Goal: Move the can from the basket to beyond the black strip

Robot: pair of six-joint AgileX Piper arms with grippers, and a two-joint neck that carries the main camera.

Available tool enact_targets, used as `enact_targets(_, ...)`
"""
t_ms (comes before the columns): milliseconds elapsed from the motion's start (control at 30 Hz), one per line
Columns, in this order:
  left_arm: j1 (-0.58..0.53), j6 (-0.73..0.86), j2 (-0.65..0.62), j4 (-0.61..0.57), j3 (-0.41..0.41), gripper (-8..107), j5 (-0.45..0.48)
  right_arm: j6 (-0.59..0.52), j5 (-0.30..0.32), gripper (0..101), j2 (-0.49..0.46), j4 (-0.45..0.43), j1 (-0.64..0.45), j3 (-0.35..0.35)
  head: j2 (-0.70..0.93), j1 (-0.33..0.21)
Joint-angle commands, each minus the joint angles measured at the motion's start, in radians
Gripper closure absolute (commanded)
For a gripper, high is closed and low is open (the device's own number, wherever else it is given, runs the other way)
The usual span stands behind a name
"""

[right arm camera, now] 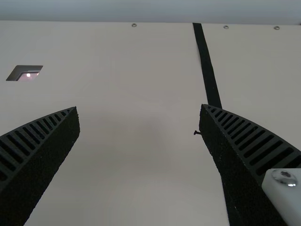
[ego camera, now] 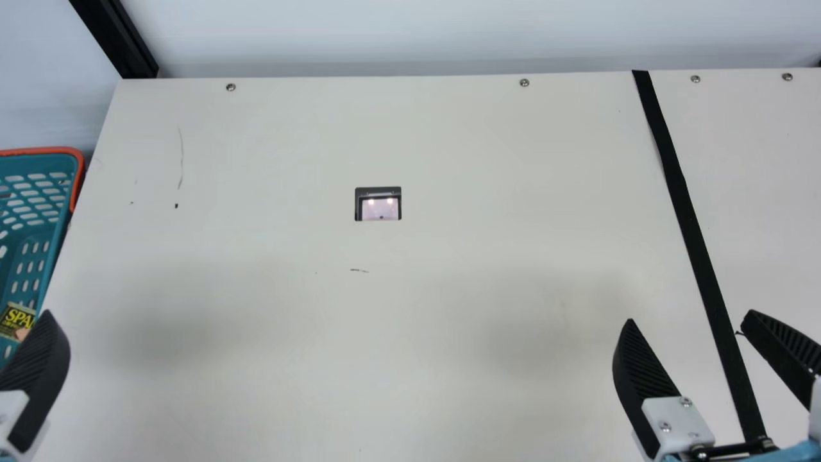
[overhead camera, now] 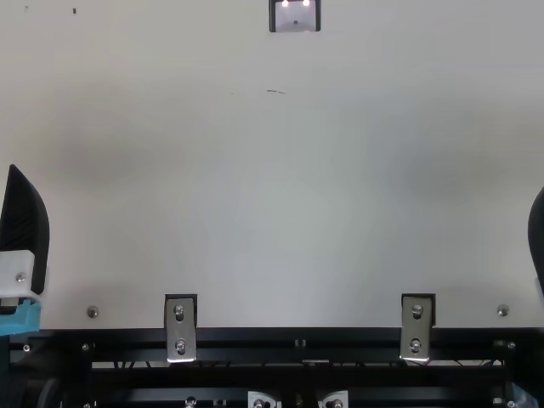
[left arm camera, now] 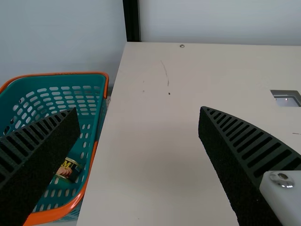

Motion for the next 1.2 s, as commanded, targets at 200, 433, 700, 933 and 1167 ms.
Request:
enact_targets(200,0.000,0.000,0.000,0.000,0.000,9,0.000,0.000,0.000,0,0.000,0.000,0.000,0.000,0.011,-0.006)
enact_targets(433,0.000,0.000,0.000,0.000,0.000,9,0.000,0.000,0.000,0,0.000,0.000,0.000,0.000,0.011,-0.006)
enact_targets(700,0.000,0.000,0.000,0.000,0.000,9,0.000,0.000,0.000,0,0.000,0.000,0.000,0.000,0.011,-0.006)
enact_targets(933,0.000,0.000,0.000,0.000,0.000,9,0.000,0.000,0.000,0,0.000,0.000,0.000,0.000,0.040,-0.004)
enact_targets(1167,0.000,0.000,0.000,0.000,0.000,9,0.000,0.000,0.000,0,0.000,0.000,0.000,0.000,0.133,-0.005)
